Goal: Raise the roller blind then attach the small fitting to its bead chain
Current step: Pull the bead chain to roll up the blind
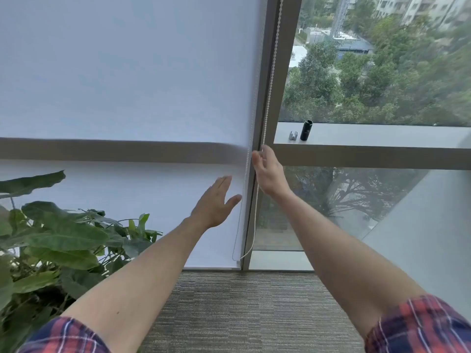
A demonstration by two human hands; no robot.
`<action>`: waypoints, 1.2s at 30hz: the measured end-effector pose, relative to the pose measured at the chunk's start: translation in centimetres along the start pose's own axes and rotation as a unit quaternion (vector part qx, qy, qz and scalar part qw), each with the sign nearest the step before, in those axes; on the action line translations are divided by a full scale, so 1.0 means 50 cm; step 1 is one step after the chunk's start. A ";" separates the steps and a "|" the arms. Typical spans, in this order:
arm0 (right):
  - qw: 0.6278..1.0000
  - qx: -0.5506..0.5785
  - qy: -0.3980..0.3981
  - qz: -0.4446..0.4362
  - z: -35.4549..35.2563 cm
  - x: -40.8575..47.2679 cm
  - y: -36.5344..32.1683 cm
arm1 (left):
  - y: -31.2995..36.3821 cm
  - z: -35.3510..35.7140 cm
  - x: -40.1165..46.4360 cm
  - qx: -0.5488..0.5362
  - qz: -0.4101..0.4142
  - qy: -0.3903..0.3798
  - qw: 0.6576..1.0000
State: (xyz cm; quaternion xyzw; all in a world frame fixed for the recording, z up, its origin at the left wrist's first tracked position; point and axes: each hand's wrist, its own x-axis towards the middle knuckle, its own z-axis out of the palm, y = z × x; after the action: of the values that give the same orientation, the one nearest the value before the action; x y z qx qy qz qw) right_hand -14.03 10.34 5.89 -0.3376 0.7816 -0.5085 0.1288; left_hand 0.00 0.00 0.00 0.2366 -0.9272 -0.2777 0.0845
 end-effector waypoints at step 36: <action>0.974 0.112 0.159 -0.113 0.033 -0.042 -0.049 | 0.110 -0.092 0.060 -0.321 0.074 0.106 0.938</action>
State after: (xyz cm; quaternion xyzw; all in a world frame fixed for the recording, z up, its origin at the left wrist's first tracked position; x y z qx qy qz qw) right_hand -10.59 9.92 7.02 -0.3221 0.6865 -0.6516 -0.0183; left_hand -3.47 0.38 6.96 0.1553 -0.7894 -0.5271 0.2737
